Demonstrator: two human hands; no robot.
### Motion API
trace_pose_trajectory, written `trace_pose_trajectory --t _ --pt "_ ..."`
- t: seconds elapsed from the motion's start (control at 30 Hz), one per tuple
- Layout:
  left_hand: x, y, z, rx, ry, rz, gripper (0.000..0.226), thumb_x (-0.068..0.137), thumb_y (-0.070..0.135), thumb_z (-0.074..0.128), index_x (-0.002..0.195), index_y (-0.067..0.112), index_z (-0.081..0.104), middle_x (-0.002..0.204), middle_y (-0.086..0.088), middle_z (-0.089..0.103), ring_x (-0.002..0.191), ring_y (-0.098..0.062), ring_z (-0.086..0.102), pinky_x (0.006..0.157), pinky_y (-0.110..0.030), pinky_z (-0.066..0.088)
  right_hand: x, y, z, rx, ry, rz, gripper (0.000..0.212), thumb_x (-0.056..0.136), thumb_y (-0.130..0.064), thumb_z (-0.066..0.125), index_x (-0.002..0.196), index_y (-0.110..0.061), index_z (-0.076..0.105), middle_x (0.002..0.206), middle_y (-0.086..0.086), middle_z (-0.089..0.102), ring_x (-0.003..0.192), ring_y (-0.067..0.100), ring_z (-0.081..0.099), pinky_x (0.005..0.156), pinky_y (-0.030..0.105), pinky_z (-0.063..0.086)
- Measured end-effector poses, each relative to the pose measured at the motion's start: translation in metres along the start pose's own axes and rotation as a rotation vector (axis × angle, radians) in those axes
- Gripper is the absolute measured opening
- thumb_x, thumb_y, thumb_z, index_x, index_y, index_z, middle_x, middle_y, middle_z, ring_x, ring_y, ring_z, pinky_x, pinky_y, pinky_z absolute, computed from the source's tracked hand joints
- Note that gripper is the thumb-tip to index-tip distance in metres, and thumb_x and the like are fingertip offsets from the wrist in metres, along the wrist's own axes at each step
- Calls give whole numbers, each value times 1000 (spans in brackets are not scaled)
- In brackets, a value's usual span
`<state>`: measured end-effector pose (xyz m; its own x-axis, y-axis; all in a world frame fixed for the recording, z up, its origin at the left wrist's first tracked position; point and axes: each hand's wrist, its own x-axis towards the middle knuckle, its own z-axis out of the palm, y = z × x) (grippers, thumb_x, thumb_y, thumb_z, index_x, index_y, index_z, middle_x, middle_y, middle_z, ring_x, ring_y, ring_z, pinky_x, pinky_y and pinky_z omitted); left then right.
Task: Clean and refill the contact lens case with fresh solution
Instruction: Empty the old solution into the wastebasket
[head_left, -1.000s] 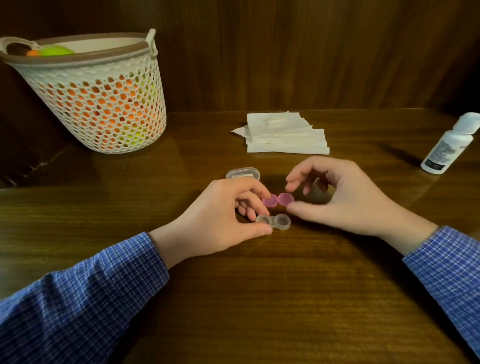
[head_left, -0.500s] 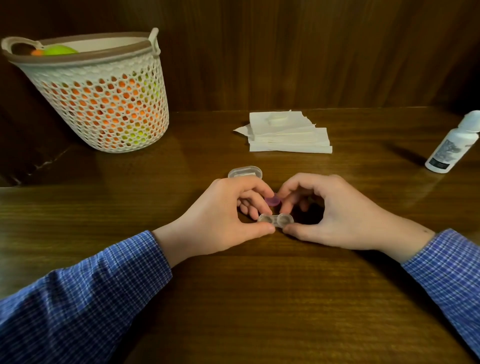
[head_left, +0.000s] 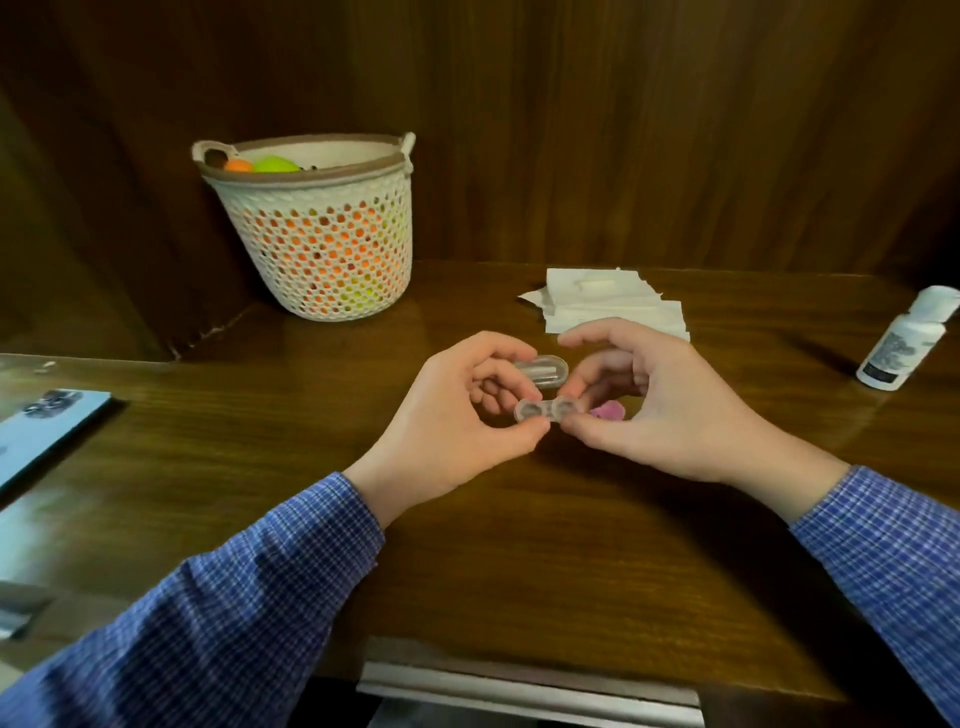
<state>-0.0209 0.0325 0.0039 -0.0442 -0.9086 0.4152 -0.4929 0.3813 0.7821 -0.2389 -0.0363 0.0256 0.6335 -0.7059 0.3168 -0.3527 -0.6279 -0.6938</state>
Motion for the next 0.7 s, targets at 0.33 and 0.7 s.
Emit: trace_pose_trajectory --t 0.33,0.7 --pt "-126 25 -68 -535 453 -119 68 67 27 90 129 22 62 110 -4 79 105 -23 76 89 -33 61 -1 -123 70 106 -53 -183 65 78 -23 89 134 -32 56 97 -20 77 87 1 75 75 6 53" --pt "-275 1 -114 -1025 827 -129 56 61 21 101 113 18 78 104 -13 78 108 -25 75 92 -35 61 -22 -210 221 259 -222 -294 63 80 -28 89 135 -23 58 95 -16 77 88 3 75 79 18 61"
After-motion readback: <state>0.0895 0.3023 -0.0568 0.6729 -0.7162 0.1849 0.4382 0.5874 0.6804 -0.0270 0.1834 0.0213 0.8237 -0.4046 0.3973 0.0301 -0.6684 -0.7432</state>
